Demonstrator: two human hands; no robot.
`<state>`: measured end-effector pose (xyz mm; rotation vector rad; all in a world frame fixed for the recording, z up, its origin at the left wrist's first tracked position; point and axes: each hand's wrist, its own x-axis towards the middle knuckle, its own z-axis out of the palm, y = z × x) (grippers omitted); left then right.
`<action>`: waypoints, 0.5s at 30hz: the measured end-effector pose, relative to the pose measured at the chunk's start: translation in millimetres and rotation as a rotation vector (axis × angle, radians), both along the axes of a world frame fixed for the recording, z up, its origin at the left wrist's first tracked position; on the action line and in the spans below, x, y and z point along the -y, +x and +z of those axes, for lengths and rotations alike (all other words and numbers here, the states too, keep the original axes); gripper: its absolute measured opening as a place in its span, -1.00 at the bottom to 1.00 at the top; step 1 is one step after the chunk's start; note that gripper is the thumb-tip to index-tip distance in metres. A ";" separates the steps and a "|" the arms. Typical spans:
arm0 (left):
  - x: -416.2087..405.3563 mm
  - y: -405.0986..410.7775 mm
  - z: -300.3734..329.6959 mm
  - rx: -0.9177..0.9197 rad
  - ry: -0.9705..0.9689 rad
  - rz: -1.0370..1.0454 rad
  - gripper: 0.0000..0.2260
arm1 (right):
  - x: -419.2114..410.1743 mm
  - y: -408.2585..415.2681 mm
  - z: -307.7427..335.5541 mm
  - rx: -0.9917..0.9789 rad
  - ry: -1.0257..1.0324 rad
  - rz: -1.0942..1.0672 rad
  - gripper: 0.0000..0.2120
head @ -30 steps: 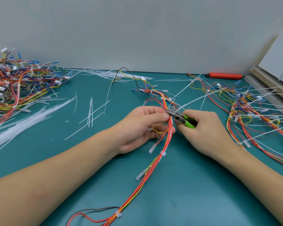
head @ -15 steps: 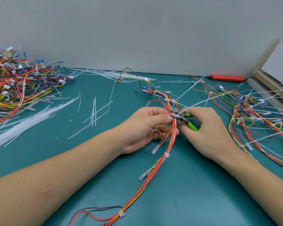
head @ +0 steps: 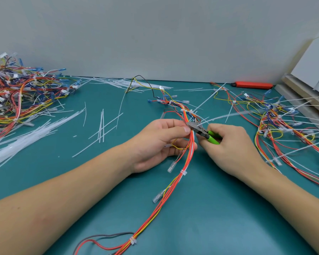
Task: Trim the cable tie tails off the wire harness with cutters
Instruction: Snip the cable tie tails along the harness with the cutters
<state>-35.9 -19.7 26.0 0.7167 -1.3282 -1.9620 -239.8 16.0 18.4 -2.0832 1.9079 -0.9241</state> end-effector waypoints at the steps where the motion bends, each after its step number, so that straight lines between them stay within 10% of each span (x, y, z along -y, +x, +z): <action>1: 0.1 0.0 0.1 0.000 0.001 0.001 -0.94 | 0.2 -0.1 -0.4 -0.009 0.020 -0.007 -0.73; 15: -1.4 0.4 1.8 0.002 0.003 0.001 -0.88 | -0.4 0.5 -2.3 -0.039 -0.075 0.020 -0.81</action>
